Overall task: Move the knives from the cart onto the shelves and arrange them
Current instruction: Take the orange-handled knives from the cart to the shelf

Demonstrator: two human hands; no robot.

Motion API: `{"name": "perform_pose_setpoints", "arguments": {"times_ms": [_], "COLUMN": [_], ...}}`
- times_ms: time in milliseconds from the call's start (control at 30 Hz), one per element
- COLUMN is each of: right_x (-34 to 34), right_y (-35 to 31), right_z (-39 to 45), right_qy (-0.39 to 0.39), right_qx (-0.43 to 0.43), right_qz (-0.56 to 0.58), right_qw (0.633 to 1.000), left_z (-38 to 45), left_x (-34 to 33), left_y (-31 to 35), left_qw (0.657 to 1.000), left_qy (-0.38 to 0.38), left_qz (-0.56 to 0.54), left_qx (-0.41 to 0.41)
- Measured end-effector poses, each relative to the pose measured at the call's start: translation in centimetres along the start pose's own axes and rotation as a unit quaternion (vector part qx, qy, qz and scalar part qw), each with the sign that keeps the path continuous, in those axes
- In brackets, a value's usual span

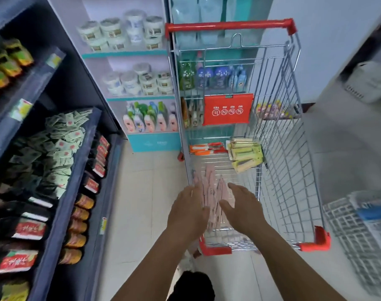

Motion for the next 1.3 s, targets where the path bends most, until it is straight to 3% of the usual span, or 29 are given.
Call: {"name": "perform_pose_setpoints", "arguments": {"times_ms": [333, 567, 933, 1300], "right_x": [2.5, 1.1, -6.0, -15.0], "right_y": [-1.1, -0.2, 3.1, 4.6], "right_z": [12.9, 21.4, 34.7, 42.6], "right_qy": [0.027, 0.006, -0.083, -0.13], "right_qx": [-0.025, -0.03, 0.01, 0.1], "right_qz": [0.053, 0.072, 0.032, -0.016], "right_qw": [0.998, 0.997, 0.996, 0.986], "left_z": [15.9, 24.6, 36.2, 44.5], "left_x": [1.3, -0.1, -6.8, -13.3], "left_y": [1.0, 0.3, -4.0, -11.0], "left_qw": [0.999, 0.996, 0.978, 0.961], "left_qy": [-0.021, -0.052, -0.072, -0.063], "left_qz": [0.026, 0.067, 0.136, 0.238], "left_qx": [-0.034, 0.026, 0.139, 0.129]}}
Point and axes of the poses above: each hand's wrist, its own z-axis towards the middle knuckle, its own x-axis out of the back of the hand, y = z × x, the point moved 2 cm from there along z, towards the middle knuckle, and after that the axes turned 11 degrees about -z, right-handed, at the moved point
